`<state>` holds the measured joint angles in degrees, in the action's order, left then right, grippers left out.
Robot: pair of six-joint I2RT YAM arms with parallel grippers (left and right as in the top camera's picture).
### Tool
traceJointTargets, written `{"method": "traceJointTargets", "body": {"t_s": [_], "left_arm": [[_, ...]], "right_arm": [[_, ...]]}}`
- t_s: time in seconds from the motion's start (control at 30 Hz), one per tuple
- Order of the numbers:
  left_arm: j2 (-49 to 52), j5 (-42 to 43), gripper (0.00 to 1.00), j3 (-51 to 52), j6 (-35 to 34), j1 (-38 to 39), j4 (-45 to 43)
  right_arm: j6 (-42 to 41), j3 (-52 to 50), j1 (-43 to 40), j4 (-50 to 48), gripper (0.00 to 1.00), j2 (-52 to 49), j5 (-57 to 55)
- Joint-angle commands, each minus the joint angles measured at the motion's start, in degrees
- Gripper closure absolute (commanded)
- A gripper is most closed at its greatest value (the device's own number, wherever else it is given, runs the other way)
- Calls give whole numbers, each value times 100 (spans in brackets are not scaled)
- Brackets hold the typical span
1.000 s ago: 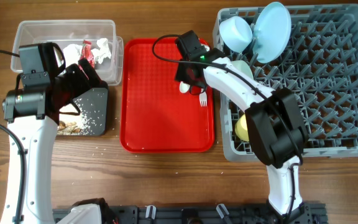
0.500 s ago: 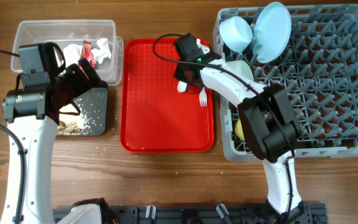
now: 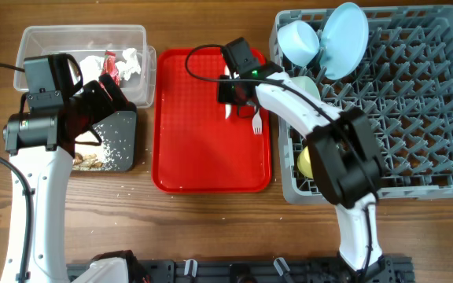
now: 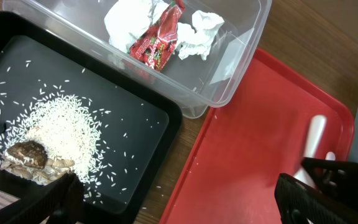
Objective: Sort waste into correct bins and load items into the dishwasher rack
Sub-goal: 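Grasp the white spoon on the red tray with the right gripper, then insert the spoon upright into the rack with the right gripper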
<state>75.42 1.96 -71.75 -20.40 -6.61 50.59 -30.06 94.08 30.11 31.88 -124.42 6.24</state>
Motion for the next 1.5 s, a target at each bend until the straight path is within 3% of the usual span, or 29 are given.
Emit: {"method": "traceJointTargets", "body": {"t_s": [0.0, 0.07, 0.27, 0.43, 0.57, 0.63, 0.83, 0.97, 1.03, 1.2, 1.3, 1.47], "left_arm": [[0, -55, 0, -66, 31, -37, -13], [0, -55, 0, -66, 31, -37, -13], [0, -55, 0, -66, 31, -37, -13], [2, -55, 0, -66, 31, -37, -13], [0, -55, 0, -66, 28, -37, -13], [0, -55, 0, -66, 31, -37, -13], [0, -55, 0, -66, 31, -37, -13], [0, -57, 0, -66, 31, -37, -13], [0, -55, 0, -66, 31, -37, -13], [2, -55, 0, -66, 31, -37, -13], [0, -55, 0, -66, 31, -37, -13], [0, -55, 0, -66, 31, -37, -13]], "right_arm": [[1515, 85, -39, 44, 96, 1539, 280], [1843, 85, -98, 208, 96, 2118, 107], [1746, 85, -584, 1510, 96, 3493, -1467], [1749, 61, -1419, 3248, 96, 3709, -1875], [1978, -413, -2260, 4026, 96, 3679, -1838], [2492, -789, -2465, 4072, 96, 3679, -1558], [2566, -1801, -2568, 3541, 95, 3661, -1569], [2494, -1991, -2568, 3270, 73, 3654, -1690], [2365, -1974, -2568, 3187, 71, 3659, -1644], [2404, -1167, -2566, 3134, 69, 3694, -308], [2409, -293, -2557, 3123, 56, 3703, 892], [2273, 149, -2245, 2627, 55, 3679, 1910]]}}
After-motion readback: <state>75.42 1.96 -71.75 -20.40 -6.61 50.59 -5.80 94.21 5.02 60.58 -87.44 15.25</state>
